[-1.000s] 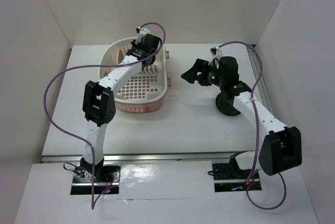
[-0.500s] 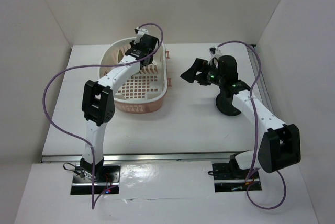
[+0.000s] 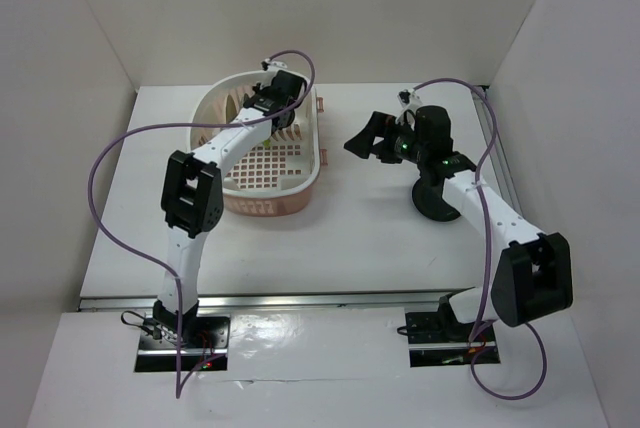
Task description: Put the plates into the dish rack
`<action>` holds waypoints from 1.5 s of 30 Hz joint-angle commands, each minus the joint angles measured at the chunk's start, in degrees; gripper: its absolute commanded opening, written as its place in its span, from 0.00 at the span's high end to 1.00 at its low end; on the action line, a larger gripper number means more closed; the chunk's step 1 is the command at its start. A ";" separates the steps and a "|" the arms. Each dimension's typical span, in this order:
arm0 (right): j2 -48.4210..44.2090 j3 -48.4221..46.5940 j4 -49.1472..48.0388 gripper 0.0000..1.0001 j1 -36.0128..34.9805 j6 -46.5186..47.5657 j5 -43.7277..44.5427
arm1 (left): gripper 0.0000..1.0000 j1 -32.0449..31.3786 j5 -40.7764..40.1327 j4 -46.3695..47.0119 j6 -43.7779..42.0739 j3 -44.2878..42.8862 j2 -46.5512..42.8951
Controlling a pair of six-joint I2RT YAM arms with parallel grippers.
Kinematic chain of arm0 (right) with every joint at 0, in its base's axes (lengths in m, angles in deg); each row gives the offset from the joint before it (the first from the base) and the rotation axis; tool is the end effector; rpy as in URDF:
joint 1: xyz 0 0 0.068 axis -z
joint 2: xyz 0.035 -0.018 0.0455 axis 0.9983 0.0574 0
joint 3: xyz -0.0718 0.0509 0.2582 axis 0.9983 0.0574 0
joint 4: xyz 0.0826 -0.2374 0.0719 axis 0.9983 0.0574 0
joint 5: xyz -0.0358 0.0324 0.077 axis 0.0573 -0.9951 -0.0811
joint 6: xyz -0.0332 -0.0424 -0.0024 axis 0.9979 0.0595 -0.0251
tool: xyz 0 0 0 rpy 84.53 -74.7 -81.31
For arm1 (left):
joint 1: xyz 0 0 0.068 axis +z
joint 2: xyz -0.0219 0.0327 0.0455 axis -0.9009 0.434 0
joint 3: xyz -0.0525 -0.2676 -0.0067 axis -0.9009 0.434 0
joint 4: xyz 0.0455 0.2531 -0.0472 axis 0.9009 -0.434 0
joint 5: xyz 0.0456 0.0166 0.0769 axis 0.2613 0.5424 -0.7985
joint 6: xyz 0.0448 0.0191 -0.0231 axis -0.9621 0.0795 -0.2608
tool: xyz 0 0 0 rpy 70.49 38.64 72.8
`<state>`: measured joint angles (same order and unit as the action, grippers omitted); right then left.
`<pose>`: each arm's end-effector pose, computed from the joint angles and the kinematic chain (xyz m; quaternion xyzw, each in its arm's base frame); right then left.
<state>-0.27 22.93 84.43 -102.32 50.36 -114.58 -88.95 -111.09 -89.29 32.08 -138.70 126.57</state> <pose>0.2973 0.0994 0.3055 -0.0310 0.8158 0.3802 0.4348 0.4644 -0.1848 0.2718 -0.1081 0.8421 0.2005 0.4889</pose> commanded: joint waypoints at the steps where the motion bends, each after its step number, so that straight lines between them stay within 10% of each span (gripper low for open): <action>1: 0.42 -2.95 -0.40 0.00 -0.56 0.76 -0.79 | 0.92 0.32 -0.70 1.97 0.03 0.03 0.74; 13: 1.48 -2.95 -0.92 0.00 -0.56 0.76 -1.84 | 0.68 1.37 0.01 1.97 0.56 0.03 1.27; 18: 2.00 -2.95 -0.92 0.00 -1.08 0.76 -2.37 | 0.44 1.37 0.62 1.97 0.03 -0.50 -1.10; 40: 2.53 -1.90 -0.23 0.00 -1.08 0.23 3.68 | 0.37 0.77 10.90 2.50 -1.72 -1.12 -12.70; 45: -0.18 5.46 3.46 0.00 5.05 -4.68 14.14 | 0.14 -1.35 16.68 -0.75 -1.11 -2.16 -18.50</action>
<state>1.87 24.41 84.83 -101.03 48.64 -108.19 -88.71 -99.29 -89.40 30.61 -138.77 114.39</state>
